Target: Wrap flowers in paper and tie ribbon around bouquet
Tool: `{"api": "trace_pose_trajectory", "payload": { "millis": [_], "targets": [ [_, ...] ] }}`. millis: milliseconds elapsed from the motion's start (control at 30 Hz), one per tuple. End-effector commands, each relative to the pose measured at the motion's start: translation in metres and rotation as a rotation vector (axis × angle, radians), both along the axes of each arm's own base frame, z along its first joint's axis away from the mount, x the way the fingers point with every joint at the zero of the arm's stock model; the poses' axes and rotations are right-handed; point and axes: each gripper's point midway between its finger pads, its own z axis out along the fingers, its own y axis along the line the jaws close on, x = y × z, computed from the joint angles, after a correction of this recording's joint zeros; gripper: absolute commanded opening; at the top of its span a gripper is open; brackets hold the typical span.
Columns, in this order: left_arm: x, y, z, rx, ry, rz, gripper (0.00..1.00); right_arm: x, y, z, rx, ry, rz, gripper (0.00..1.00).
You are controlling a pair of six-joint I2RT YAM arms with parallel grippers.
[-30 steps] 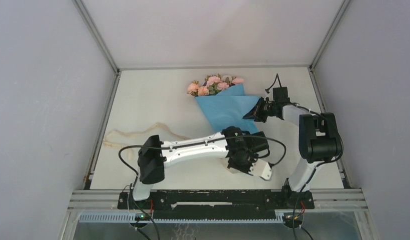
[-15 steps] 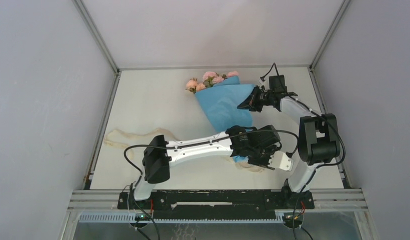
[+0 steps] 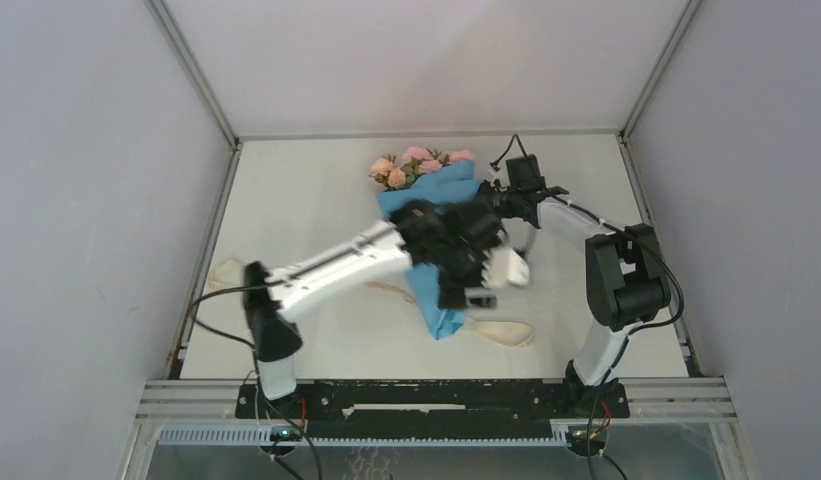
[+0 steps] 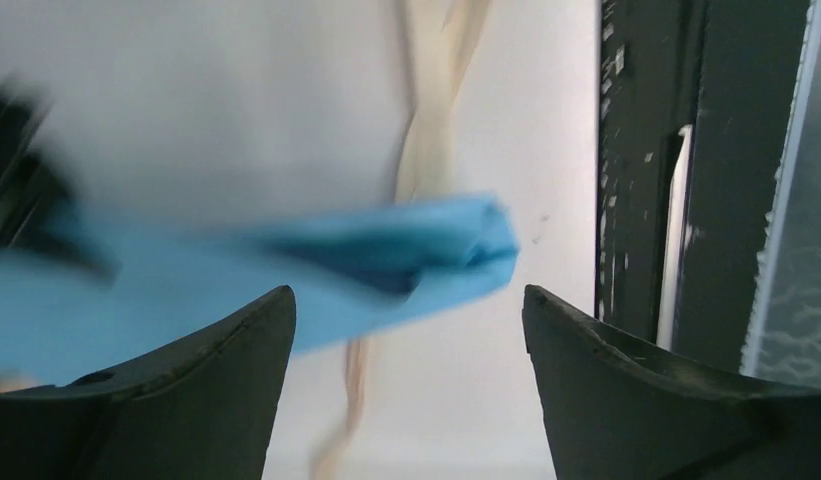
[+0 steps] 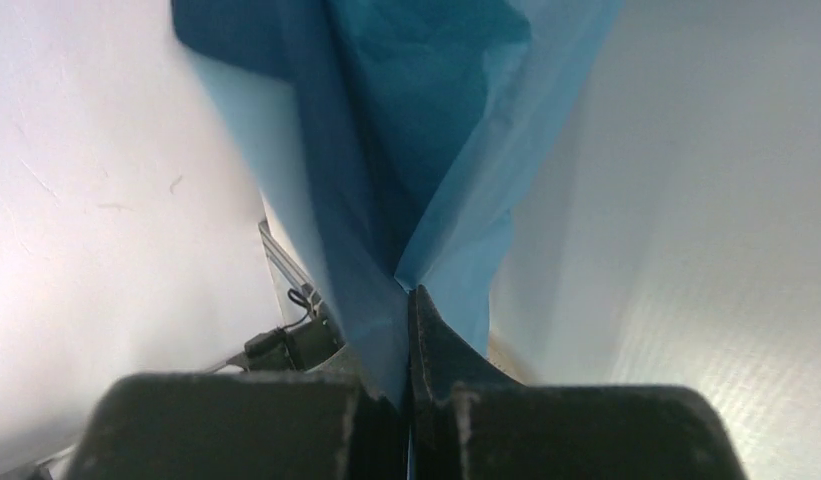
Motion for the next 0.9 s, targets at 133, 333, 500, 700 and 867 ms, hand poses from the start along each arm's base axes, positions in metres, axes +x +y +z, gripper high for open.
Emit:
{"api": "trace_pose_trajectory", "payload": {
  "millis": [133, 333, 500, 700, 867],
  "targets": [
    [0.063, 0.203, 0.09, -0.186, 0.09, 0.676, 0.99, -0.015, 0.035, 0.012, 0.054, -0.037, 0.01, 0.0],
    [0.115, 0.386, 0.035, -0.181, -0.07, 1.421, 1.0, -0.031, 0.051, 0.005, 0.064, -0.045, 0.02, 0.0],
    [0.103, 0.521, -0.043, -0.042, -0.163, 1.964, 1.0, -0.052, 0.065, -0.009, 0.03, -0.027, 0.075, 0.0],
    [0.121, 0.597, -0.098, 0.079, -0.111, 2.167, 1.0, -0.063, 0.075, -0.021, -0.006, -0.023, 0.111, 0.0],
    [0.153, 0.616, -0.121, 0.017, -0.028, 2.195, 1.0, -0.068, 0.075, -0.027, -0.041, -0.018, 0.11, 0.0]
  ]
}}
